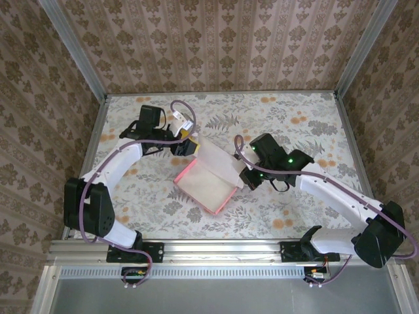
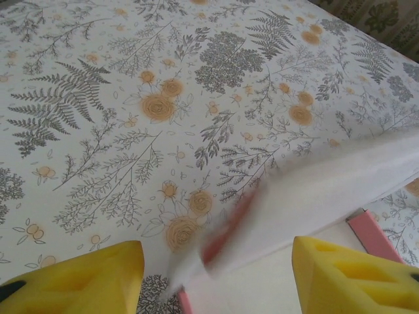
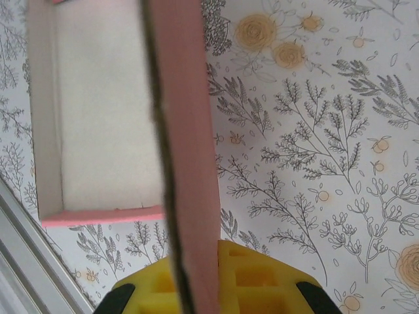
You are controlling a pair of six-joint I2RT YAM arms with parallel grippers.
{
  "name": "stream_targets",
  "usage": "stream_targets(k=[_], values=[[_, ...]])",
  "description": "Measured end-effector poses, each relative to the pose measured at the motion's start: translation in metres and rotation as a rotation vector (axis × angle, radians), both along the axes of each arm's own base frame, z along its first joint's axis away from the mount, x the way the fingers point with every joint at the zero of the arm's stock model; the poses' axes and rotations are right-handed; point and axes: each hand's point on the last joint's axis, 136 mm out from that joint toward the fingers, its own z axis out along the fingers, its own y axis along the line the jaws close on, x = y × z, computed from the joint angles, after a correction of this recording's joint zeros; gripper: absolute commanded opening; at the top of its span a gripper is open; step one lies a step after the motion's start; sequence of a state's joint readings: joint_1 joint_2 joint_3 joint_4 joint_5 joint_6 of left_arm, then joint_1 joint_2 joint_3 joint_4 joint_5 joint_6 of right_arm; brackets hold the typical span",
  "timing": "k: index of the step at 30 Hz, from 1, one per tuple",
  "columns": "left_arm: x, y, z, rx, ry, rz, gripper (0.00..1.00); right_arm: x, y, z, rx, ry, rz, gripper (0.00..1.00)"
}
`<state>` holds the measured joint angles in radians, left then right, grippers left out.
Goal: Fold the paper box
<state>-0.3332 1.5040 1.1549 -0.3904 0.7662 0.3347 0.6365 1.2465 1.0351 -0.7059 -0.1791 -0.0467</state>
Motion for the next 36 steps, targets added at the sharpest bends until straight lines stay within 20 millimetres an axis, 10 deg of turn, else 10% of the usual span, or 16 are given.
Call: stream_targets(k=[36], values=[[-0.02,0.002,-0.017,0.148,0.121,-0.109,0.42,0.007,-0.015,-0.006,-0.09,-0.041,-0.026,0.0]])
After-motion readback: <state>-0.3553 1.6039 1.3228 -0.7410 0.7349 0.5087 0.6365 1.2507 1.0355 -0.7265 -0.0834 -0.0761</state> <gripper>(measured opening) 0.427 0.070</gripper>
